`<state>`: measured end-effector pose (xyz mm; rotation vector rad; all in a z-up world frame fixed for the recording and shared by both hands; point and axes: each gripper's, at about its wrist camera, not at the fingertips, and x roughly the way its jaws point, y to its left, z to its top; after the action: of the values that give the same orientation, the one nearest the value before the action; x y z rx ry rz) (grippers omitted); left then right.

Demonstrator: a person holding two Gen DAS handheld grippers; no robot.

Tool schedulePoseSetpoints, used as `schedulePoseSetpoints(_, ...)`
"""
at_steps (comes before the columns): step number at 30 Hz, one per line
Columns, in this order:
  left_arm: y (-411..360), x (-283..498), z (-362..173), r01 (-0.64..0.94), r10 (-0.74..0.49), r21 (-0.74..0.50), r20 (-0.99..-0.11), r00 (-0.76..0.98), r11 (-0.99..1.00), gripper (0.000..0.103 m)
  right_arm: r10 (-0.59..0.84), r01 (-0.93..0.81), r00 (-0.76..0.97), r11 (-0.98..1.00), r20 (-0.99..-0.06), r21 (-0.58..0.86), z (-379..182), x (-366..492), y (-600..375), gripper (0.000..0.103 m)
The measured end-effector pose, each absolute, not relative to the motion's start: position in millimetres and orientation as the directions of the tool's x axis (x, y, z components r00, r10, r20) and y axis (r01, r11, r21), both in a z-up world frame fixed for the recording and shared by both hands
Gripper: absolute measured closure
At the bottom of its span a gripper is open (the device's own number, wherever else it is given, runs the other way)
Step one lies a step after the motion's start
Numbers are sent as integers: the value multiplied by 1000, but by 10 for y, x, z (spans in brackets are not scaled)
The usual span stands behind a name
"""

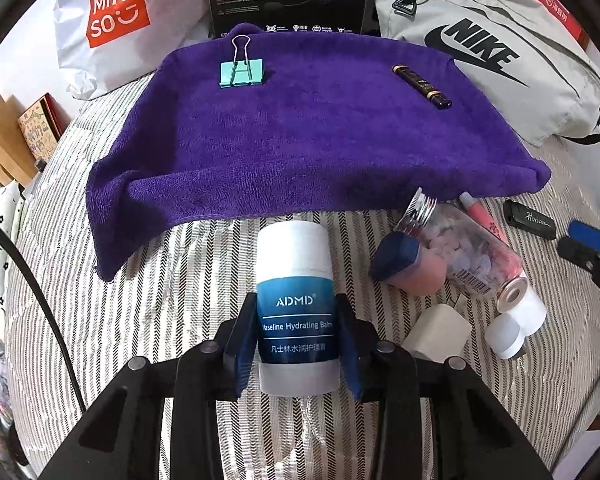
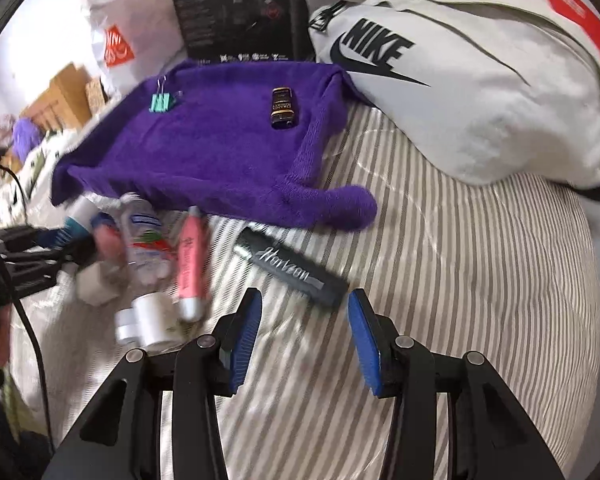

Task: Organize rigid objects
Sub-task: 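Grasp the white ADMD balm stick with the left tool while the right tool moves to the black USB stick, then grasp the black Horizon USB stick with the right tool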

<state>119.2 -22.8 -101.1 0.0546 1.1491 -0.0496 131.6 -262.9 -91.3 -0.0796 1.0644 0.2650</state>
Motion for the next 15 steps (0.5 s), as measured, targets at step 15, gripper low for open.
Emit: schedulePoseSetpoints(15, -193, 1238, -1014, 81, -39, -7, -917, 397, 997, 68, 201, -421, 416, 907, -887, 8, -1098, 1497, -2406, 74)
